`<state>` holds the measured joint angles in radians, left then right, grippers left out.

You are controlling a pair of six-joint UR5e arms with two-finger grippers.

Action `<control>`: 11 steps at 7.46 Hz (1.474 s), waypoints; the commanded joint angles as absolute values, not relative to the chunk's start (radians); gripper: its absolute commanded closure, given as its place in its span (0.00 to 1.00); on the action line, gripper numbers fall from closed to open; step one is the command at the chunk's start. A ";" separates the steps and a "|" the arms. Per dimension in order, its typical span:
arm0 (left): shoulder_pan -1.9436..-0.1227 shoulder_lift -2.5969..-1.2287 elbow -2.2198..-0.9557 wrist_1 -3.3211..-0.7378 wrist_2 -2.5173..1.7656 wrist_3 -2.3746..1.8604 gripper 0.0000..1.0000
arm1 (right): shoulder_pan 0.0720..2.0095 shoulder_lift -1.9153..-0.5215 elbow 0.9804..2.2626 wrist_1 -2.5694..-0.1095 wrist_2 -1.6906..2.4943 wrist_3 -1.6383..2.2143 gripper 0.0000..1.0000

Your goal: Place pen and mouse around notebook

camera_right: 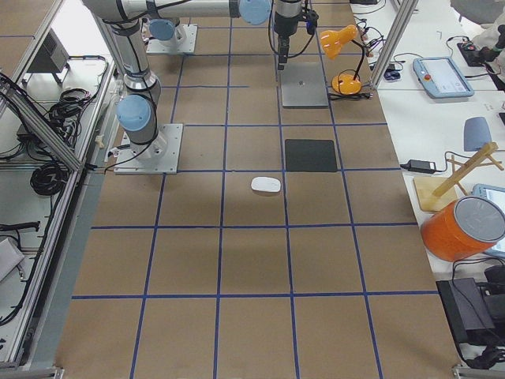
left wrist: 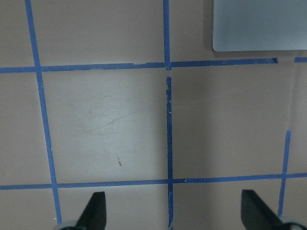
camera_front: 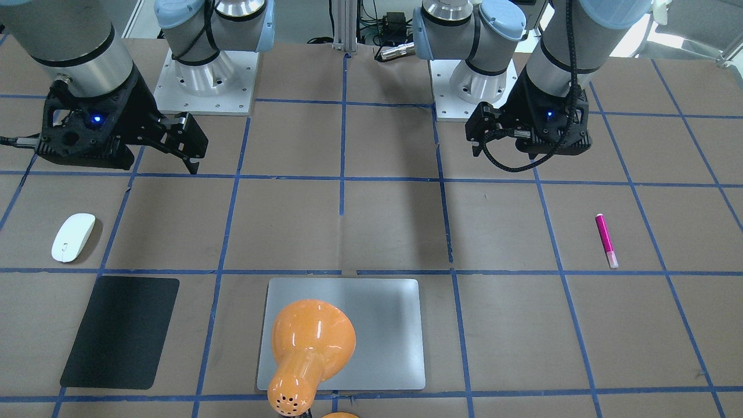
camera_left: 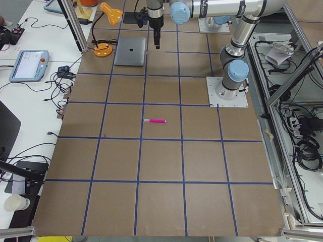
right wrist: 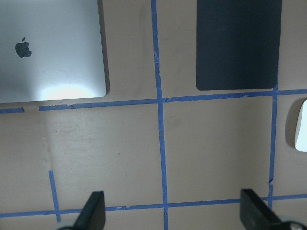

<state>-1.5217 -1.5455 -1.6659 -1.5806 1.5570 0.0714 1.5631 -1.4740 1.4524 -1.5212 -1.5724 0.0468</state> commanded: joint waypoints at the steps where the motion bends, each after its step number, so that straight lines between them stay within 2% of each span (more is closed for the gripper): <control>1: -1.519 -1.543 -1.666 -1.582 1.557 0.074 0.00 | 1.563 -1.473 1.456 -1.519 -1.572 0.046 0.00; 4: -1.511 -1.548 -1.666 -1.578 1.554 0.077 0.00 | 1.563 -1.460 1.485 -1.484 -1.572 0.089 0.00; 8: -1.433 -1.560 -1.667 -1.549 1.554 0.100 0.00 | 1.435 -1.309 1.483 -1.542 -1.549 0.042 0.00; 9: -1.387 -1.572 -1.670 -1.534 1.554 0.215 0.00 | 1.370 -1.293 1.500 -1.567 -1.575 -0.003 0.00; 11: -1.251 -1.607 -1.693 -1.462 1.552 0.406 0.00 | 1.249 -1.279 1.619 -1.746 -1.624 -0.171 0.00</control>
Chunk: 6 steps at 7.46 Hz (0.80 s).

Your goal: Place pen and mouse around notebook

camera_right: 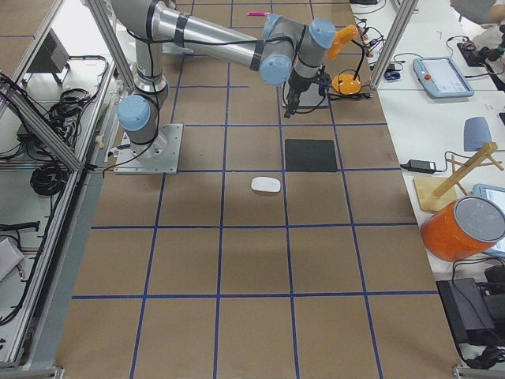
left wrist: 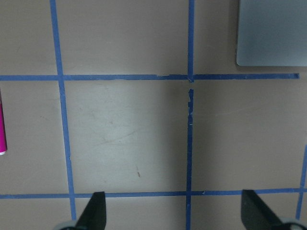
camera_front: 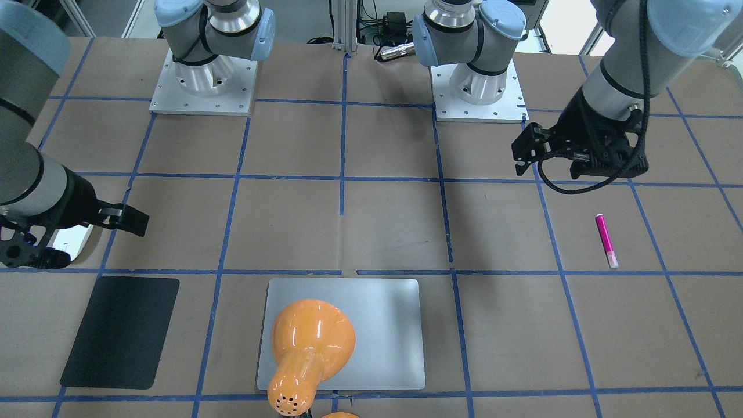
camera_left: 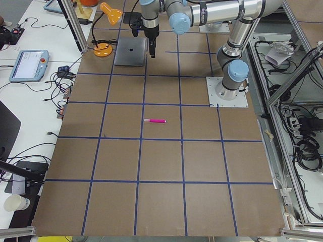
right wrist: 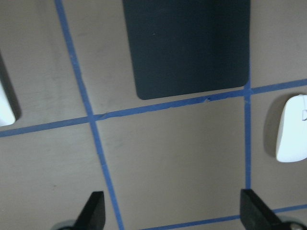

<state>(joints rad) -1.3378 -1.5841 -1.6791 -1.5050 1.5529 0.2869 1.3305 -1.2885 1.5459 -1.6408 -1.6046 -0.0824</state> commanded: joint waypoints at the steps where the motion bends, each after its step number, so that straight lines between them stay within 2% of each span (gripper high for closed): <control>1: -1.167 -1.632 -1.707 -1.445 1.551 0.470 0.00 | 1.173 -1.275 1.702 -1.847 -1.624 -0.243 0.00; 3: -1.013 -1.696 -1.742 -1.289 1.555 0.587 0.00 | 1.077 -1.269 1.881 -2.133 -1.647 -0.352 0.00; 4: -0.962 -1.730 -1.765 -1.272 1.552 0.635 0.00 | 1.053 -1.272 1.929 -2.184 -1.675 -0.360 0.00; 6: -0.937 -1.801 -1.836 -1.114 1.560 0.675 0.00 | 1.048 -1.264 1.948 -2.197 -1.733 -0.402 0.00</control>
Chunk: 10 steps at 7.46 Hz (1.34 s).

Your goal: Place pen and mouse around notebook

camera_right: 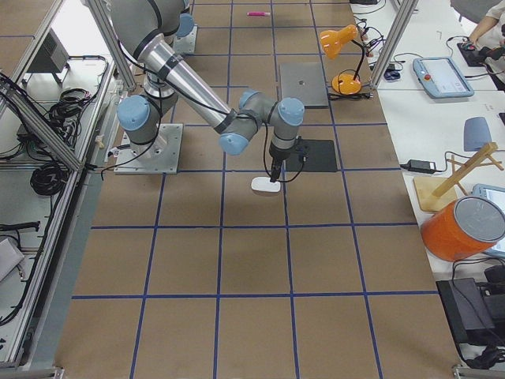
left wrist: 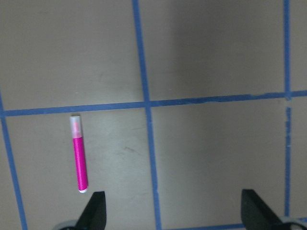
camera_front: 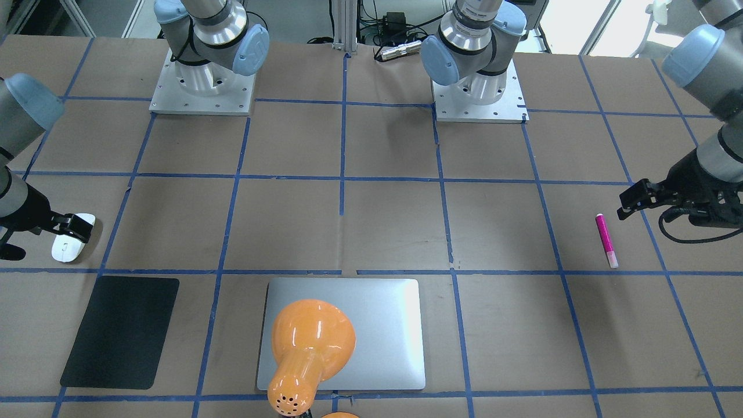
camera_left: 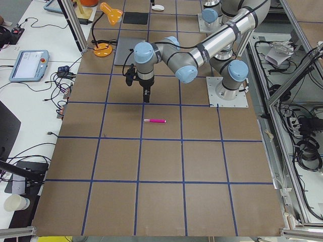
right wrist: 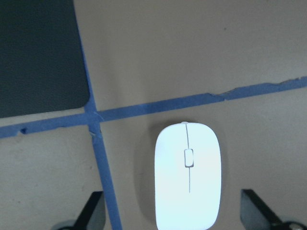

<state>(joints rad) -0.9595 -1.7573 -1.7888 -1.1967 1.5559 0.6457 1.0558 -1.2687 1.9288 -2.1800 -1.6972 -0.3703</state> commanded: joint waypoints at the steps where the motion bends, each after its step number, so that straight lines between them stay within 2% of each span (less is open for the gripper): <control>1: -0.907 -1.837 -1.874 -1.018 1.610 0.693 0.00 | 1.048 -1.249 1.950 -2.197 -1.756 -0.417 0.00; 4: -0.900 -1.905 -1.913 -0.962 1.626 0.707 0.00 | 1.012 -1.181 1.951 -2.212 -1.747 -0.419 0.00; 5: -0.900 -1.923 -1.910 -0.962 1.625 0.703 0.00 | 1.012 -1.180 1.948 -2.241 -1.737 -0.419 0.05; 6: -0.900 -1.936 -1.907 -0.957 1.620 0.690 0.00 | 1.012 -1.180 1.947 -2.258 -1.738 -0.420 0.38; 7: -0.902 -1.950 -1.908 -0.956 1.617 0.649 0.00 | 1.012 -1.180 1.953 -2.258 -1.738 -0.419 0.67; 8: -0.902 -1.962 -1.908 -0.954 1.617 0.631 0.00 | 1.012 -1.183 1.942 -2.255 -1.702 -0.419 0.82; 9: -0.902 -1.971 -1.904 -0.953 1.617 0.637 0.02 | 1.019 -1.198 1.934 -2.255 -1.674 -0.417 0.90; 10: -0.902 -1.977 -1.902 -0.953 1.621 0.638 0.18 | 1.032 -1.210 1.892 -2.247 -1.674 -0.417 0.93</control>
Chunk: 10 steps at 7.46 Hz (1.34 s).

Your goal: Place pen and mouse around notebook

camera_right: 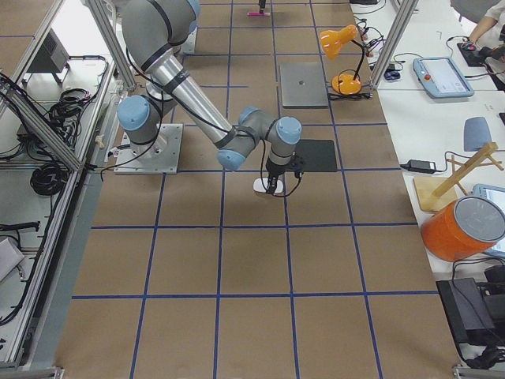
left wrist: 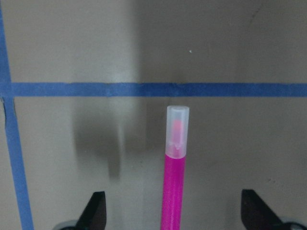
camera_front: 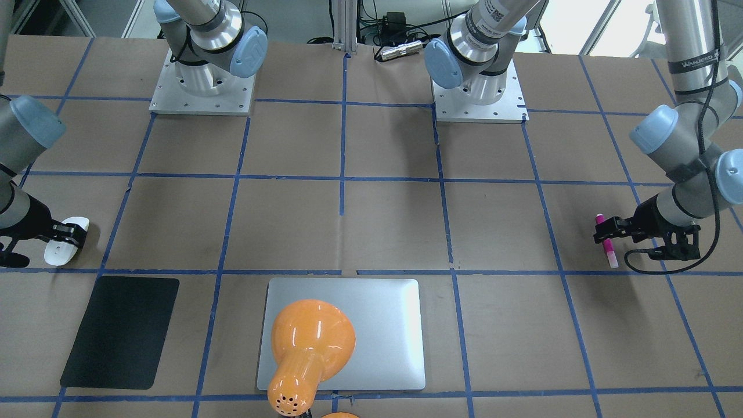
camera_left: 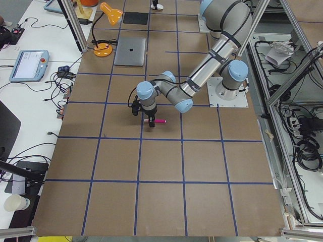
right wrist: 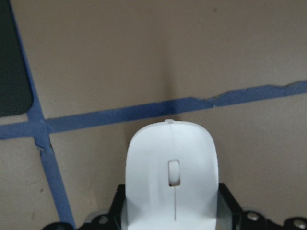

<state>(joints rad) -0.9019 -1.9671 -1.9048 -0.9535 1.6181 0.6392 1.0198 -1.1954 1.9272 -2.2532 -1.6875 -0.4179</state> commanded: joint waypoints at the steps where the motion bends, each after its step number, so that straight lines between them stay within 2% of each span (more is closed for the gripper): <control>1: -0.902 -1.982 -1.904 -0.951 1.621 0.638 0.18 | 1.076 -1.209 1.832 -2.217 -1.674 -0.416 0.93; 2: -0.902 -1.985 -1.902 -0.951 1.623 0.640 0.30 | 1.138 -1.198 1.762 -2.171 -1.674 -0.367 0.93; 4: -0.902 -1.987 -1.901 -0.951 1.620 0.635 0.33 | 1.266 -1.158 1.627 -2.064 -1.671 -0.209 0.93; 6: -0.902 -1.988 -1.904 -0.953 1.620 0.634 0.37 | 1.403 -1.031 1.521 -2.065 -1.660 -0.068 0.92; 7: -0.902 -1.994 -1.902 -0.953 1.621 0.634 0.37 | 1.423 -0.976 1.505 -2.066 -1.658 -0.022 0.92; 8: -0.902 -1.997 -1.901 -0.953 1.623 0.635 0.44 | 1.424 -0.951 1.494 -2.077 -1.670 -0.032 0.92; 9: -0.902 -1.999 -1.899 -0.953 1.624 0.634 0.63 | 1.422 -0.950 1.473 -2.075 -1.677 -0.035 0.92; 10: -0.902 -1.999 -1.898 -0.954 1.620 0.634 0.87 | 1.411 -0.950 1.436 -2.051 -1.675 -0.035 0.91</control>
<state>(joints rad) -0.9020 -1.9976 -1.8995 -0.9529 1.6227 0.6339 1.4176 -0.9572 1.4761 -2.0694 -1.6724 -0.0364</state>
